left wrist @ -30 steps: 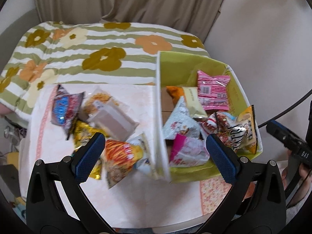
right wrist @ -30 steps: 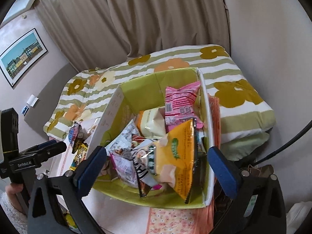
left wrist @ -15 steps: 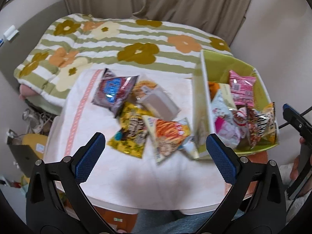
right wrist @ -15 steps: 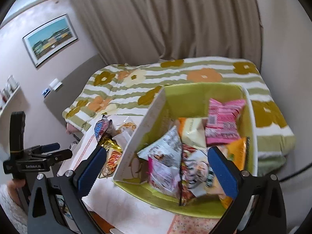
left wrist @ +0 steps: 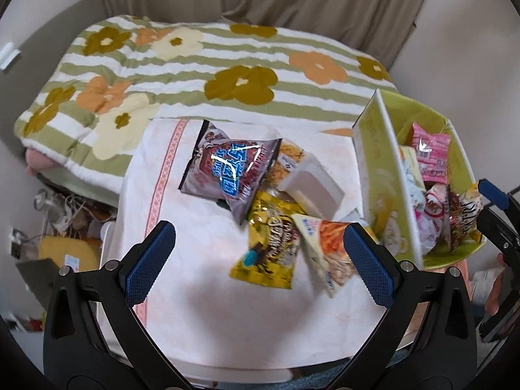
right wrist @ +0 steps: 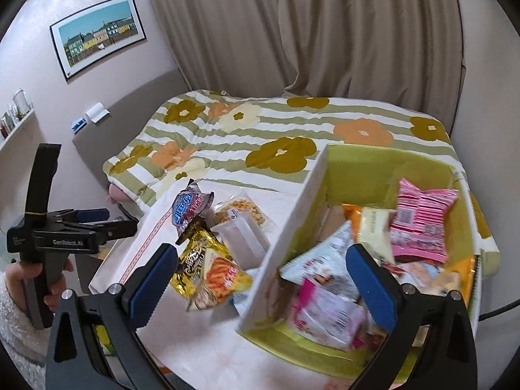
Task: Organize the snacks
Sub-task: 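Move both grippers back to the snacks on the table, then grasp the blue-printed sponge cake bag with the left gripper while the right grasps the white pouch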
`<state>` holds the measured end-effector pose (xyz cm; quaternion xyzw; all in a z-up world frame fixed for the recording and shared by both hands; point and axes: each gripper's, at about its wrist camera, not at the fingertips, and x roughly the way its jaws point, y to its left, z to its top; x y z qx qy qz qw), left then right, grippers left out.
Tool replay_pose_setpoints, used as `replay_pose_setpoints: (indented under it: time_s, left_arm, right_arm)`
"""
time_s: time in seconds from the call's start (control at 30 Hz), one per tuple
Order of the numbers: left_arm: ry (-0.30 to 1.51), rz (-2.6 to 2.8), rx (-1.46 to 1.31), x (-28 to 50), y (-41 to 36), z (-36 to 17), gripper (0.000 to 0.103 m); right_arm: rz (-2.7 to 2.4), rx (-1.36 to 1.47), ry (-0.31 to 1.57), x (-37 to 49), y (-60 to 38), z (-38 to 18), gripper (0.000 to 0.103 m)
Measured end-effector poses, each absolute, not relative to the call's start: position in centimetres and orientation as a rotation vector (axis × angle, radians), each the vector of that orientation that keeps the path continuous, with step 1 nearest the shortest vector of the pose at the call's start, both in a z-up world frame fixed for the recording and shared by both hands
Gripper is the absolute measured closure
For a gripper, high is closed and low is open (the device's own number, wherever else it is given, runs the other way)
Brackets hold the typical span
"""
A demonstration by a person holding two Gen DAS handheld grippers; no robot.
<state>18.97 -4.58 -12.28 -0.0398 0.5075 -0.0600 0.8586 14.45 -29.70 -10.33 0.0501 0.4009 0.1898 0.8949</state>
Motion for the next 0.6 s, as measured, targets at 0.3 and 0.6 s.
replay_pose_setpoints:
  time_s: [0.3, 0.6]
  left_arm:
    - [1.155, -0.296, 0.043, 25.6, -2.6, -17.0, 0.000]
    - [1.185, -0.359, 0.146, 31.2, -3.1, -21.3, 0.000]
  right_arm:
    - [0.297, 0.068, 0.932, 18.5, -22.3, -12.8, 0.000]
    - [0.213, -0.054, 1.062, 21.9, -17.3, -16.9, 0.000]
